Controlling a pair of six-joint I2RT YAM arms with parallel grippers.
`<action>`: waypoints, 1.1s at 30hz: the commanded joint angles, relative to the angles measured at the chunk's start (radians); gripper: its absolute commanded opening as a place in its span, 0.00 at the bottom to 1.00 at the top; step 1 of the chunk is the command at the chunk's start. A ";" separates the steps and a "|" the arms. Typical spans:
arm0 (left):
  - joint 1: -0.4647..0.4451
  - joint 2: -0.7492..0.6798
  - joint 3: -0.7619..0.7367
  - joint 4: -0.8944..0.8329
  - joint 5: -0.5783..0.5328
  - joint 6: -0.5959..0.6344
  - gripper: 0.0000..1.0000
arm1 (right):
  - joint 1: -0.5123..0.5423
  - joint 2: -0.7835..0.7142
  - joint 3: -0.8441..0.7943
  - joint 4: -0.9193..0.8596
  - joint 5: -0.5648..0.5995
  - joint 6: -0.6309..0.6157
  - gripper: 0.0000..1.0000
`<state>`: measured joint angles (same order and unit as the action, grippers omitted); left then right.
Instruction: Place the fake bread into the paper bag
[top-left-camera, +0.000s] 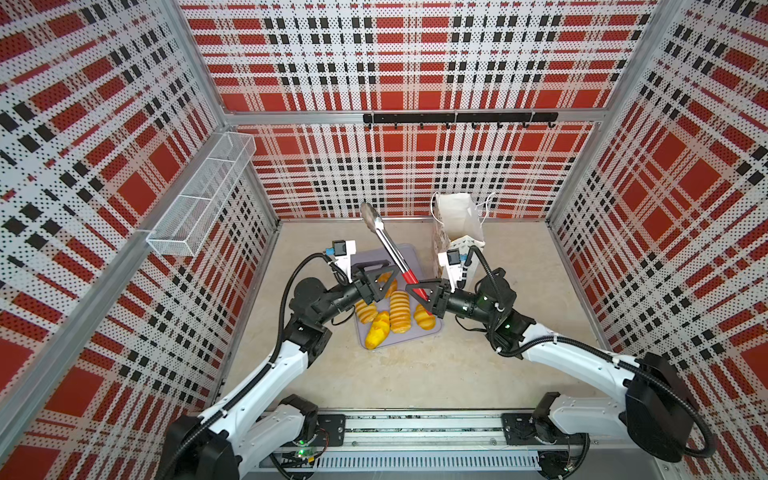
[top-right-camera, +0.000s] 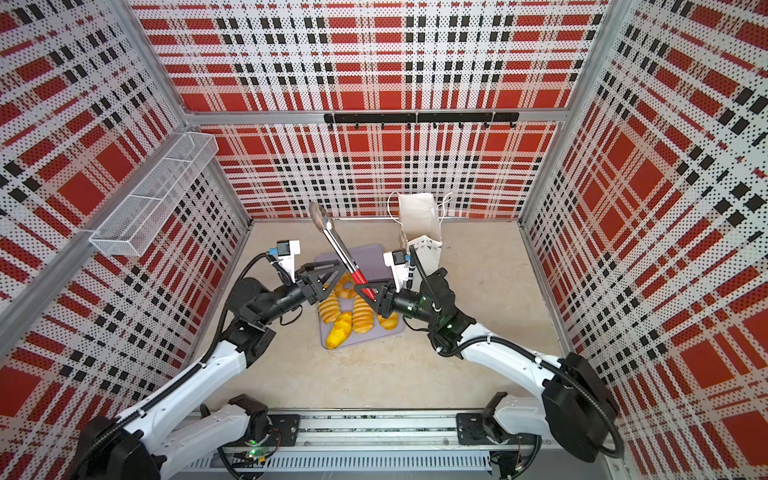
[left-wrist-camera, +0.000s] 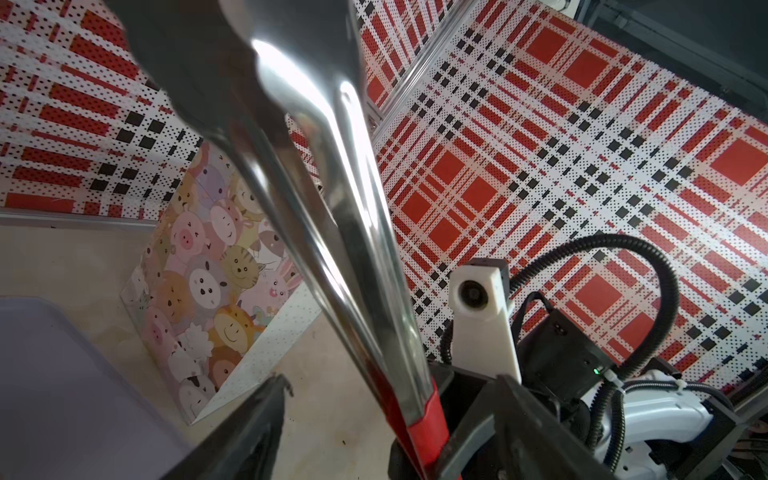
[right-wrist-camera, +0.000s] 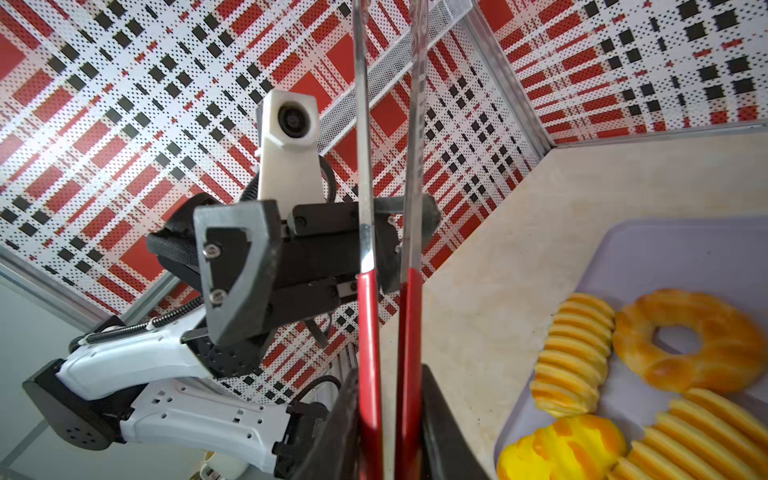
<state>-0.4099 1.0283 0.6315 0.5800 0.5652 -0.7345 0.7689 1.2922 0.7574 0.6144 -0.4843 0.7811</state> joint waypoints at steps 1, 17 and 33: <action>0.000 0.033 0.041 0.059 0.026 0.036 0.78 | -0.002 0.049 0.039 0.160 -0.081 0.038 0.22; -0.008 0.162 0.054 0.322 0.079 -0.136 0.09 | -0.036 0.145 0.025 0.288 -0.145 0.095 0.29; -0.015 0.010 0.053 0.158 0.115 -0.122 0.02 | -0.072 0.111 -0.003 0.255 -0.330 -0.037 0.45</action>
<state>-0.4171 1.0733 0.6632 0.7536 0.6571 -0.8814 0.7101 1.4265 0.7391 0.8814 -0.7322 0.7982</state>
